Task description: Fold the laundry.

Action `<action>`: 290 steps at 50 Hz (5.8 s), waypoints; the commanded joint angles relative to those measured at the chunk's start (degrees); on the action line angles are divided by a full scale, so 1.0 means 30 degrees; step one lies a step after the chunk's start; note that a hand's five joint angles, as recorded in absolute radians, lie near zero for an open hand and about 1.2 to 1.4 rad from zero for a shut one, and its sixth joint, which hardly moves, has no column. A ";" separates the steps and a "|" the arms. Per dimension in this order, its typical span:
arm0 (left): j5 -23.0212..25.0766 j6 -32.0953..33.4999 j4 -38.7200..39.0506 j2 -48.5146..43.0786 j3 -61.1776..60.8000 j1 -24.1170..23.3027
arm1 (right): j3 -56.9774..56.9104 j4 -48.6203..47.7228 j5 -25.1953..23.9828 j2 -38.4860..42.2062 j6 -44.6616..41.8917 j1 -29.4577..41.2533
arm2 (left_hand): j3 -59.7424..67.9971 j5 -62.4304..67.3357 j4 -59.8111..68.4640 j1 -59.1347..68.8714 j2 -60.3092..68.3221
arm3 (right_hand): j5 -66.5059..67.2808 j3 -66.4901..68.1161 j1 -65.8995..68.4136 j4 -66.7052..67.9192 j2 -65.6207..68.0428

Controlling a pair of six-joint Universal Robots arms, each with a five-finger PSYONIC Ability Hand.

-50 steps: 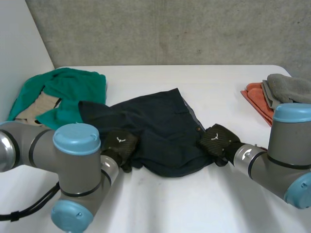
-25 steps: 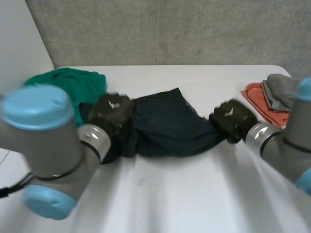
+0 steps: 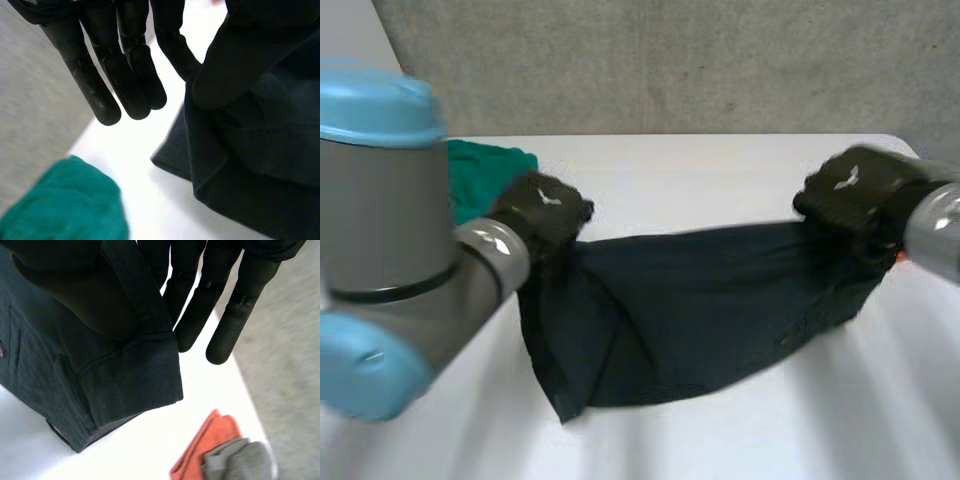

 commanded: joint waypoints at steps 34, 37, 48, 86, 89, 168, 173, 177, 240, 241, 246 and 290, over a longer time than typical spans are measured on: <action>0.0640 0.3359 1.4627 -0.4282 0.2993 0.1259 | -0.3803 -1.7296 0.2104 0.7587 0.1845 0.1576 | 0.3955 0.4578 0.3831 0.5336 0.3914 | 0.4203 0.4056 0.5996 0.3840 0.4449; 0.0611 0.3329 1.4569 -0.4400 0.1580 0.1288 | -0.3304 -1.6533 0.2046 0.8644 0.1816 0.1664 | 0.3955 0.4578 0.3831 0.5336 0.3914 | 0.4203 0.4056 0.5996 0.3840 0.4449; 0.0523 0.3417 1.3750 -0.4755 -0.4339 0.0644 | -0.0873 -1.2081 0.2192 0.9968 0.1728 0.1518 | 0.3955 0.4578 0.3831 0.5336 0.3914 | 0.4203 0.4056 0.5996 0.3840 0.4449; 0.0611 0.2715 0.4633 0.4242 -0.9441 -0.0003 | 0.9178 -0.3521 0.1489 0.1030 -0.0968 0.0405 | -1.4542 -1.3918 -1.4665 -1.3161 -1.4583 | 0.4203 0.4056 0.5996 0.3840 0.4449; 0.1544 0.1807 0.6449 0.3805 -0.9235 0.0818 | 0.9295 -0.4048 0.1460 0.1030 -0.0763 0.0405 | -1.4149 -1.3526 -1.4273 -1.2768 -1.4190 | 0.4203 0.4056 0.5996 0.3840 0.4449; -0.3989 0.4794 0.9587 -0.5397 -0.3611 -0.0470 | 0.9940 -0.6950 0.0434 0.1704 0.1610 -0.0181 | -0.9402 -0.8779 -0.9526 -0.8021 -0.9443 | 0.4203 0.4056 0.5996 0.3840 0.4449; -0.3989 0.4559 0.9588 -0.4784 -0.3522 -0.0528 | 0.9940 -0.6979 0.0405 0.1704 0.1669 -0.0152 | -1.4652 -1.4029 -1.4776 -1.3271 -1.4693 | 0.4203 0.4056 0.5996 0.3840 0.4449; -0.4048 0.3715 0.9385 -0.2213 -0.4368 -0.0470 | 0.9940 -0.7271 0.0434 0.1704 0.1932 -0.0152 | -1.3204 -1.2581 -1.3328 -1.1823 -1.3246 | 0.4203 0.4056 0.5996 0.3840 0.4449; -0.3197 -0.1272 0.7359 -0.1907 -0.1884 -0.1321 | 0.4200 -0.8964 0.0523 0.3637 0.0555 -0.0152 | 0.3955 0.4578 0.3831 0.5336 0.3914 | 0.4203 0.4056 0.5996 0.3840 0.4449; -0.3343 -0.1126 0.7680 -0.2316 -0.1563 -0.1116 | 0.4024 -0.9726 0.0522 0.3841 0.0643 -0.0123 | 0.3955 0.4578 0.3831 0.5336 0.3914 | 0.4203 0.4056 0.5996 0.3840 0.4449; -0.3667 0.1066 0.9814 -0.5243 0.0311 -0.0295 | 0.2650 -1.4351 0.0493 0.6413 0.0585 0.0082 | 0.3955 0.4578 0.3831 0.5336 0.3914 | 0.4203 0.4056 0.5996 0.3840 0.4449; -0.2964 0.0781 1.6268 -0.2526 -0.7008 -0.1553 | 0.5428 -1.0288 -0.1645 0.4867 0.6679 -0.3228 | -1.9363 -1.8740 -1.9487 -1.7982 -1.9404 | -1.4449 -1.4597 -1.2656 -1.4812 -1.4203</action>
